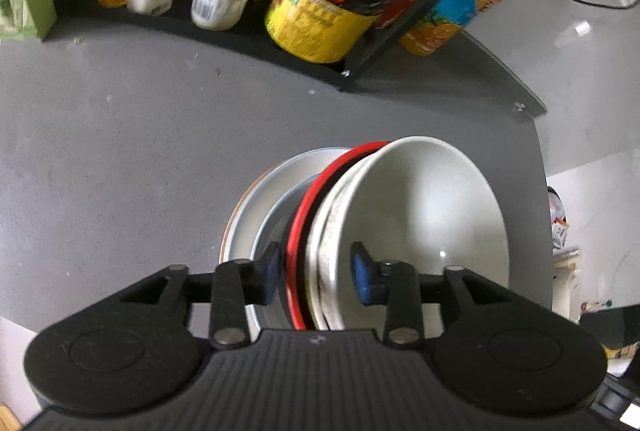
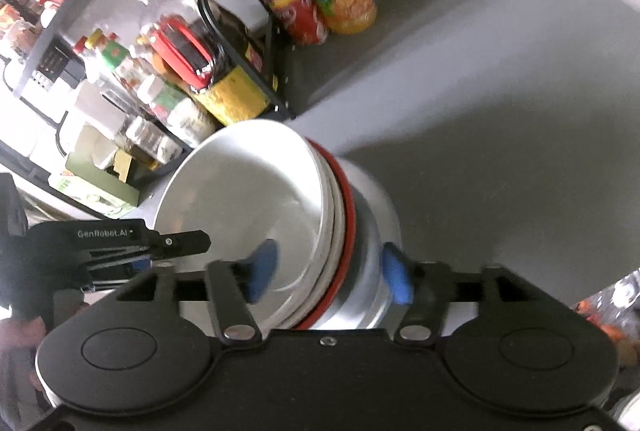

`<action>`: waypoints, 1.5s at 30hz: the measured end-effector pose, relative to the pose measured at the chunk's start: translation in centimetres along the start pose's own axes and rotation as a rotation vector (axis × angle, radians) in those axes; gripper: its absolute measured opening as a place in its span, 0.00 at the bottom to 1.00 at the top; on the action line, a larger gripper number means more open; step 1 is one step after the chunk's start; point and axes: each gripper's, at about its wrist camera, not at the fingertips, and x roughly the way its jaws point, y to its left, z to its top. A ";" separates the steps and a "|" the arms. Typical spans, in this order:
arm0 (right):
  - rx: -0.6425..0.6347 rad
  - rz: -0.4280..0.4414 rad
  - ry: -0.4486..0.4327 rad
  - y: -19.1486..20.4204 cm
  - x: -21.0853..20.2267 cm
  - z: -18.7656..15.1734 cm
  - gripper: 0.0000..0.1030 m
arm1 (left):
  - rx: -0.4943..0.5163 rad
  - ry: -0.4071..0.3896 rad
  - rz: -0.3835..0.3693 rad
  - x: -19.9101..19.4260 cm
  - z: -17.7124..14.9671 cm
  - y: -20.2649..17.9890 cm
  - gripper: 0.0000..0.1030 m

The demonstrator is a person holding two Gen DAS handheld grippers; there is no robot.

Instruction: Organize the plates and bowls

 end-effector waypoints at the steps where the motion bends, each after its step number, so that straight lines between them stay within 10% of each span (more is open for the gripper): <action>1: -0.004 -0.006 -0.009 0.0 -0.4 -0.2 0.60 | 0.006 -0.019 0.006 -0.4 0.0 -0.3 0.52; 7: 0.034 -0.019 -0.057 -0.9 -2.3 -1.5 0.65 | 0.080 -0.098 0.048 -2.4 -0.6 -1.7 0.75; 20: 0.048 -0.177 -0.232 -1.8 -10.1 -7.0 0.99 | 0.274 -0.126 0.051 -6.7 -6.4 -3.6 0.88; 45: 0.049 -0.333 -0.380 3.9 -19.7 -17.2 1.00 | 0.477 -0.231 0.009 -16.9 -16.6 -2.4 0.99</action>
